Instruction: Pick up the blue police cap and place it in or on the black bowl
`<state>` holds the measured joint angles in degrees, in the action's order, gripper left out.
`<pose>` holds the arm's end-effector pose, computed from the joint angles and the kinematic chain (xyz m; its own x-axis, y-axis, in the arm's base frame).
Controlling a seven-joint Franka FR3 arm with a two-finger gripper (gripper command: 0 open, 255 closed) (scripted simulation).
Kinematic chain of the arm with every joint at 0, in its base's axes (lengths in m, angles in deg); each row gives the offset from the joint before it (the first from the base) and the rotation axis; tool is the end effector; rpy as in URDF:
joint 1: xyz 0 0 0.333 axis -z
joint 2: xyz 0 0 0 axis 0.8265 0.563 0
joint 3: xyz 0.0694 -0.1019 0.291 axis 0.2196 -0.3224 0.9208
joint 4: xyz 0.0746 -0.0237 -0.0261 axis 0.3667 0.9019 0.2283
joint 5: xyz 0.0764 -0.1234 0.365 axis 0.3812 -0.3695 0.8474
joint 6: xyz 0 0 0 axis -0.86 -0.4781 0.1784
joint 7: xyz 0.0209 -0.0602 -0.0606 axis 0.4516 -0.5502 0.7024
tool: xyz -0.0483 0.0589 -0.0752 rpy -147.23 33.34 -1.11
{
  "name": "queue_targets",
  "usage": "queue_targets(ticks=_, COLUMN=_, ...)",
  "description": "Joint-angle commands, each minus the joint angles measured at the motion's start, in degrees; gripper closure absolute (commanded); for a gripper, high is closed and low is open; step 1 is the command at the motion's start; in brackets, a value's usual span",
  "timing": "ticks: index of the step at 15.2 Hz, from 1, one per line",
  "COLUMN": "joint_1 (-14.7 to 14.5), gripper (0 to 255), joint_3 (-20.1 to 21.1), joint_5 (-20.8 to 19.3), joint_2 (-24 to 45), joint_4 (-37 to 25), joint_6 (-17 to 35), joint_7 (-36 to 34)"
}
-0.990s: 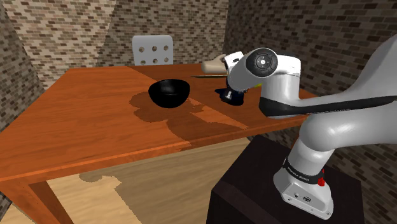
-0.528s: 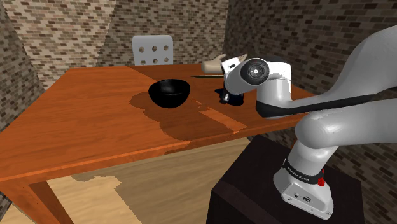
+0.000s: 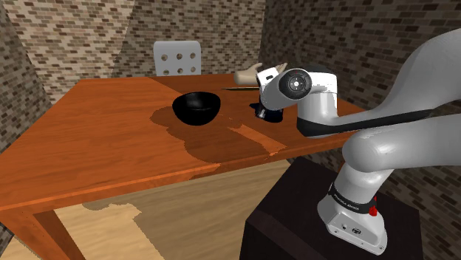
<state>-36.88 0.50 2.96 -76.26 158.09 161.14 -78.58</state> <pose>0.3132 0.0762 0.4018 0.8238 0.4725 0.3132 0.0411 -0.6008 0.7983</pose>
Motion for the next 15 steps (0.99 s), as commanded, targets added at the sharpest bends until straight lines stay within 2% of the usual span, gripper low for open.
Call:
queue_targets(ticks=1, joint_1=0.00, gripper=255, joint_3=0.00, joint_5=0.00, joint_2=0.00, joint_4=0.00, joint_6=0.00, joint_7=0.00)
queue_targets(ticks=9, joint_1=0.02, gripper=255, joint_3=0.01, joint_5=-0.01, joint_2=0.01, joint_4=0.00, joint_6=0.02, joint_7=-0.01)
queue_targets(ticks=15, joint_1=-2.61, gripper=255, joint_3=-3.68, joint_5=1.93, joint_2=-1.61, joint_4=-2.30, joint_6=-3.86, joint_7=5.11)
